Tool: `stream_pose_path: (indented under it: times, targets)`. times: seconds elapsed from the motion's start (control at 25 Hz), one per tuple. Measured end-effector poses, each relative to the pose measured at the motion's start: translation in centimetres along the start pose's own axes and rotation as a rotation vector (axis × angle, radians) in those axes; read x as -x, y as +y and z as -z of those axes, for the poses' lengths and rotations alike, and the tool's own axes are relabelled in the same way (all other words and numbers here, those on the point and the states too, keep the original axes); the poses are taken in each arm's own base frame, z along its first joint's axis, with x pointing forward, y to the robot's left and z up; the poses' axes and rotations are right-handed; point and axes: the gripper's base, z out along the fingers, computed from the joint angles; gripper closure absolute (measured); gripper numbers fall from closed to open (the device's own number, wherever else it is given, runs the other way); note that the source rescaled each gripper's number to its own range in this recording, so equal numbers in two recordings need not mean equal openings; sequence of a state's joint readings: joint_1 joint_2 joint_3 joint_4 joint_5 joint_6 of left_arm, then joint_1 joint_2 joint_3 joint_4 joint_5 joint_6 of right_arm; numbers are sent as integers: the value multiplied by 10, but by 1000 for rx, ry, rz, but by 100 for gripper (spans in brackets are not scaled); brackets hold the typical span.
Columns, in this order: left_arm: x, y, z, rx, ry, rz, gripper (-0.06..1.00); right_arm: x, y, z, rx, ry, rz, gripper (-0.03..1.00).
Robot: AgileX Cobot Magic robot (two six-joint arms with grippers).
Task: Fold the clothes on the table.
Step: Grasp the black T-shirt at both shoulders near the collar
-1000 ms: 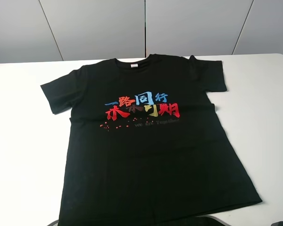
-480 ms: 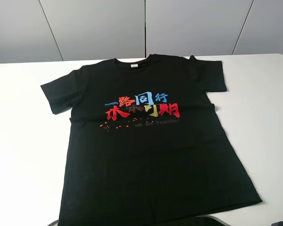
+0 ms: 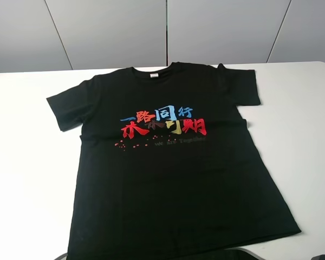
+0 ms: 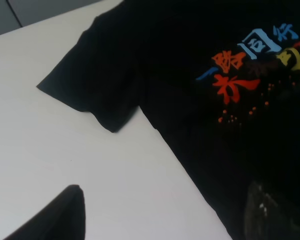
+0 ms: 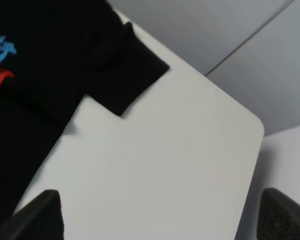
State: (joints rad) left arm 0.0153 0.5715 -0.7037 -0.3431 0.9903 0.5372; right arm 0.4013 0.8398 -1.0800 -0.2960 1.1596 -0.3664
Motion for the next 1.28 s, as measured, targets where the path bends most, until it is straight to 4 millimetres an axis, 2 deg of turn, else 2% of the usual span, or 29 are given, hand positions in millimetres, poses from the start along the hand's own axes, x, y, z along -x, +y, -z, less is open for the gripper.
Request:
stream_pose_path:
  times: [0.12,0.24,0.44,0.6,0.8,1.04,1.28]
  targets:
    - [20,11,-22,-57,84,-55,10,26,12,-33,23,81,188,13]
    - [37,19,-43,-115,142,-99,10,47,37,-66,81,163,347,13]
    - [59,27,-80,-203,221,-211,10,64,64,-107,157,236,465,13]
    - [64,27,-117,-256,283,-269,10,70,79,-136,197,281,541,13]
    - [57,22,-163,-286,381,-384,10,73,98,-181,221,368,674,13]
    - [45,13,-202,-305,469,-495,10,64,102,-230,270,424,694,13]
    - [42,9,-222,-279,464,-607,10,55,79,-260,351,379,559,14]
